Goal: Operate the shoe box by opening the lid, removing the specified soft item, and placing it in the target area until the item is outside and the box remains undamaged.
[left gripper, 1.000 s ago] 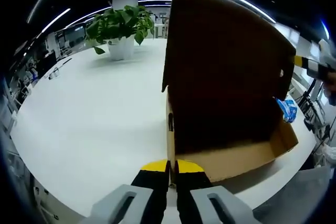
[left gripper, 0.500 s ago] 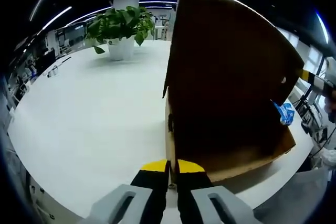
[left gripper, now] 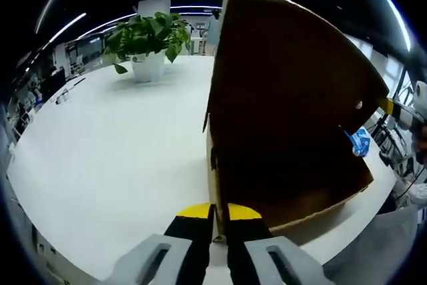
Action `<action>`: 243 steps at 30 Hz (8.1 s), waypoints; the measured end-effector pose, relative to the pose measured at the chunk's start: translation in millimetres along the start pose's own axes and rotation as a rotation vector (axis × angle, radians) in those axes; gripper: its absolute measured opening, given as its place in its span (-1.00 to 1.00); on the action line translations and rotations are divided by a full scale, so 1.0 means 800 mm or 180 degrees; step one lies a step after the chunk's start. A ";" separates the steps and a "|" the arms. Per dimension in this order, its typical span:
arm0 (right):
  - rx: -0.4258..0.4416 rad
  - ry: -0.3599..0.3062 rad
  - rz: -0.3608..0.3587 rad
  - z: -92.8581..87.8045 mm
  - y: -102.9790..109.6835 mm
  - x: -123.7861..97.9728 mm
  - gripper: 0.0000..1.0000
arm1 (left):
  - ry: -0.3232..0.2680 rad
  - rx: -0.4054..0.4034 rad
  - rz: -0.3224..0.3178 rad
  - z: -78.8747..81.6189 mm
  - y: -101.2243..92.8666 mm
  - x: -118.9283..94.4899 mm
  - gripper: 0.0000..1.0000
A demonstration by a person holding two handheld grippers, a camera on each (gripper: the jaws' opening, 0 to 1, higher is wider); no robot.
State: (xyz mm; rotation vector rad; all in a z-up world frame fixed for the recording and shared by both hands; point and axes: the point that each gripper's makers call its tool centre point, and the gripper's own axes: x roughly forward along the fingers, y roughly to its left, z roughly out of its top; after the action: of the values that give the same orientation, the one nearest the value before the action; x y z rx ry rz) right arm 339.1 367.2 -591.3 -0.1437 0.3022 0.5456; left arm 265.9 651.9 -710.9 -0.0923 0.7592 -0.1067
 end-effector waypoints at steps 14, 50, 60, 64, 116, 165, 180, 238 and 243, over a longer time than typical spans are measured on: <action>-0.0078 0.0056 0.0111 -0.033 0.021 -0.020 -0.88 | -0.0035 -0.0036 -0.0090 0.002 -0.004 0.001 -0.75; -0.0418 0.0452 0.0650 -0.131 0.051 -0.024 -0.66 | -0.0173 0.0714 -0.0351 0.014 -0.016 -0.024 -0.30; -0.0649 0.0451 0.0862 -0.142 0.066 -0.029 -0.46 | -0.0110 0.0774 -0.0365 0.003 -0.018 -0.027 -0.26; -0.0647 0.0430 0.0900 -0.140 0.066 -0.029 -0.46 | -0.0085 0.0745 -0.0383 0.002 -0.020 -0.027 -0.29; -0.0405 0.0486 0.1091 -0.123 0.084 -0.051 -0.35 | -0.0038 0.0838 -0.0528 -0.006 -0.033 -0.041 -0.23; -0.0310 0.0759 0.1003 -0.163 0.081 -0.025 -0.44 | -0.0022 0.0771 -0.0558 -0.017 -0.028 -0.019 -0.29; -0.0324 0.0780 0.1027 -0.153 0.069 0.009 -0.44 | 0.0010 0.0818 -0.0535 0.004 -0.016 0.003 -0.32; -0.0274 0.0870 0.0829 -0.132 0.012 0.094 -0.41 | 0.0092 0.1001 -0.0592 0.077 -0.011 0.086 -0.33; -0.0299 0.0870 0.0812 -0.132 0.012 0.093 -0.41 | 0.0107 0.1061 -0.0582 0.074 -0.013 0.084 -0.29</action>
State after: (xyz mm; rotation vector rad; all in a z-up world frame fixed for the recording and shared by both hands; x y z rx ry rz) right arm 368.5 389.1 -715.3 -0.2740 0.5661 0.7955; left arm 354.4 635.6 -712.8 0.1579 0.7564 -0.4074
